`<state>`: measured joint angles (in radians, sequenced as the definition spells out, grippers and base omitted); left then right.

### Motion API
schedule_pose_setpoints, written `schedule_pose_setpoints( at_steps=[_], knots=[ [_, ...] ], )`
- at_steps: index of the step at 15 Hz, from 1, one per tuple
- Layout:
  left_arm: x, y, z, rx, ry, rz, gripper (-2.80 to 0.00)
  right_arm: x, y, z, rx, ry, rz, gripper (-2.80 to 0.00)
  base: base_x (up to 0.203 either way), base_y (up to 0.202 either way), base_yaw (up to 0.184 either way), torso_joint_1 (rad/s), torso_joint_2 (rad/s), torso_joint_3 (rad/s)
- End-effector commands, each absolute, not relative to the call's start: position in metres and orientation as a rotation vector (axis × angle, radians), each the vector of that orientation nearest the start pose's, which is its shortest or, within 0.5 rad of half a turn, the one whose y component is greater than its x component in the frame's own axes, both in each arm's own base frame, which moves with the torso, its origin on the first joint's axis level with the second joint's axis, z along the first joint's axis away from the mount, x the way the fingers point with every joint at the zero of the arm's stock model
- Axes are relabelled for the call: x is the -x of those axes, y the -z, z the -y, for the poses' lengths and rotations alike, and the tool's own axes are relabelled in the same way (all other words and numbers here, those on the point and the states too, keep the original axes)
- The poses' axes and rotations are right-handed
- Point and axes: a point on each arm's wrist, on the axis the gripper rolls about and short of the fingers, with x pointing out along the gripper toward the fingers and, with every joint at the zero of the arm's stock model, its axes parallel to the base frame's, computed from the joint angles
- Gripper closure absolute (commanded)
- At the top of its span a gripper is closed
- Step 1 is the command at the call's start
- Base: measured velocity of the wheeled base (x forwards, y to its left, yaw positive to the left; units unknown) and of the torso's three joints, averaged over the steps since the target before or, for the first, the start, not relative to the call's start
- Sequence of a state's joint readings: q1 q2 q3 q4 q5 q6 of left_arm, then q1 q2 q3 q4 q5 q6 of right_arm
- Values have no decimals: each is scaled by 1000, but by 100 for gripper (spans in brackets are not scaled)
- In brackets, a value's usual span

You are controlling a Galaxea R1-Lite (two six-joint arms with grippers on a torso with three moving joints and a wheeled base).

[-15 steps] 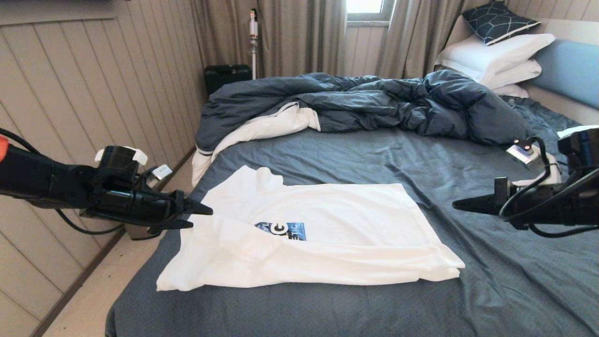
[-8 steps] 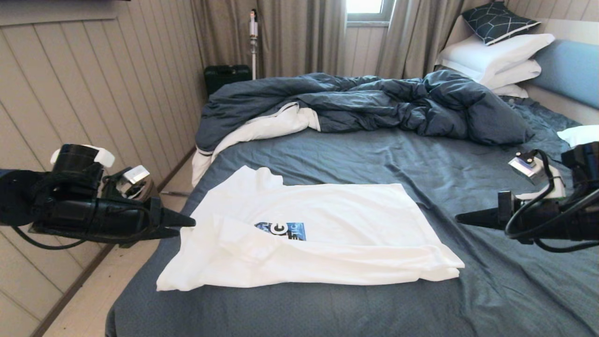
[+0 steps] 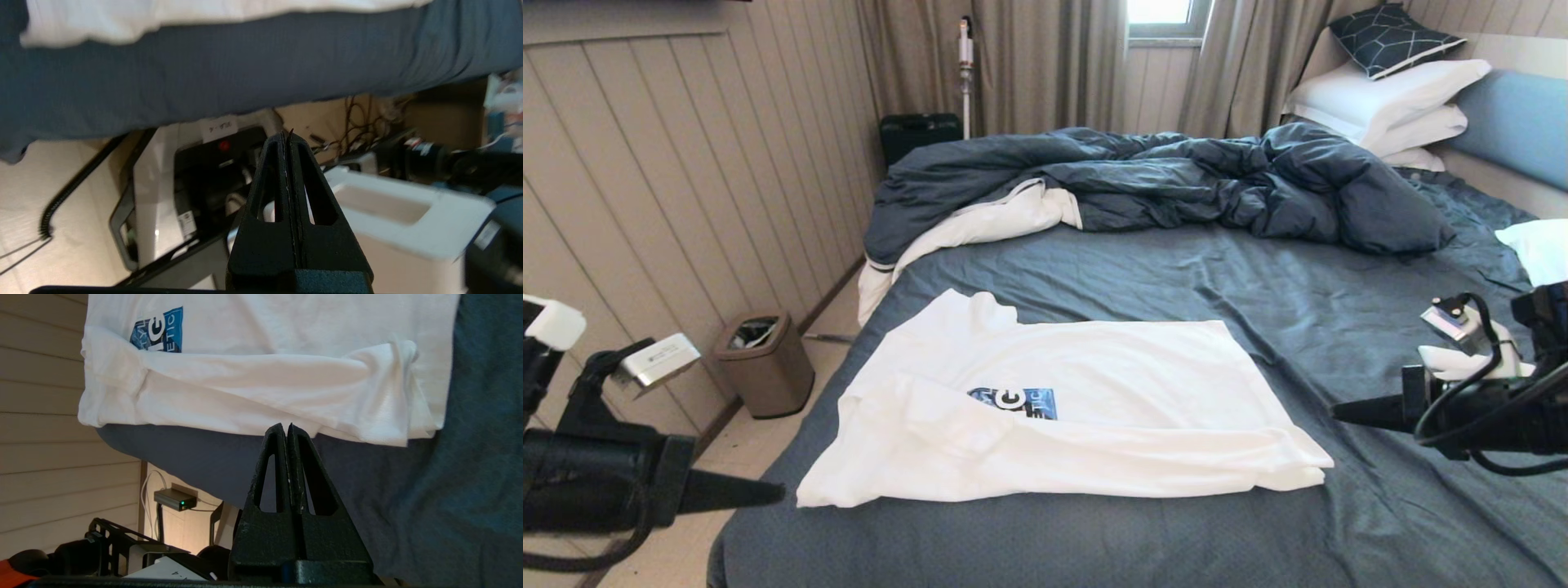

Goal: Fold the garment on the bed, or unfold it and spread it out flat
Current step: Fold the white T-shirt

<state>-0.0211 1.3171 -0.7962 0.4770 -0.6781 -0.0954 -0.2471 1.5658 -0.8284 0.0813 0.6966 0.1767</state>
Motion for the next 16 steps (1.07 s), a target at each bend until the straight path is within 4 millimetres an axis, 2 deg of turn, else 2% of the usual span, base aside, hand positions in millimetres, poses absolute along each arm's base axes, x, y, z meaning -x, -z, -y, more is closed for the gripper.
schedule_pose_setpoints(
  at_steps=[1, 2, 6, 9, 11, 14, 16],
  knots=[
    [-122, -189, 16, 351, 611, -903, 0, -239, -162, 53, -552, -330, -784, 0, 0, 0, 0, 0, 0, 0],
    [-112, -187, 15, 333, 606, -889, 0, -237, -160, 55, -538, -310, -789, -280, 0, 0, 0, 0, 0, 0],
    [-69, -171, 14, 320, 592, -899, 0, -231, -143, 57, -487, -285, -841, -280, 0, 0, 0, 0, 0, 0],
    [-49, -158, 13, 271, 579, -872, 0, -238, -130, 59, -504, -284, -884, -280, 0, 0, 0, 0, 0, 0],
    [-42, -152, 13, 224, 571, -855, 0, -241, -126, 59, -510, -283, -899, -280, 0, 0, 0, 0, 0, 0],
    [-17, -141, 12, 141, 578, -745, 0, -247, -112, 62, -488, -263, -947, -280, 0, 0, 0, 0, 0, 0],
    [-2, -121, 11, 83, 529, -673, 0, -249, -108, 62, -487, -262, -961, -280, 0, 0, 0, 0, 0, 0]
  ],
)
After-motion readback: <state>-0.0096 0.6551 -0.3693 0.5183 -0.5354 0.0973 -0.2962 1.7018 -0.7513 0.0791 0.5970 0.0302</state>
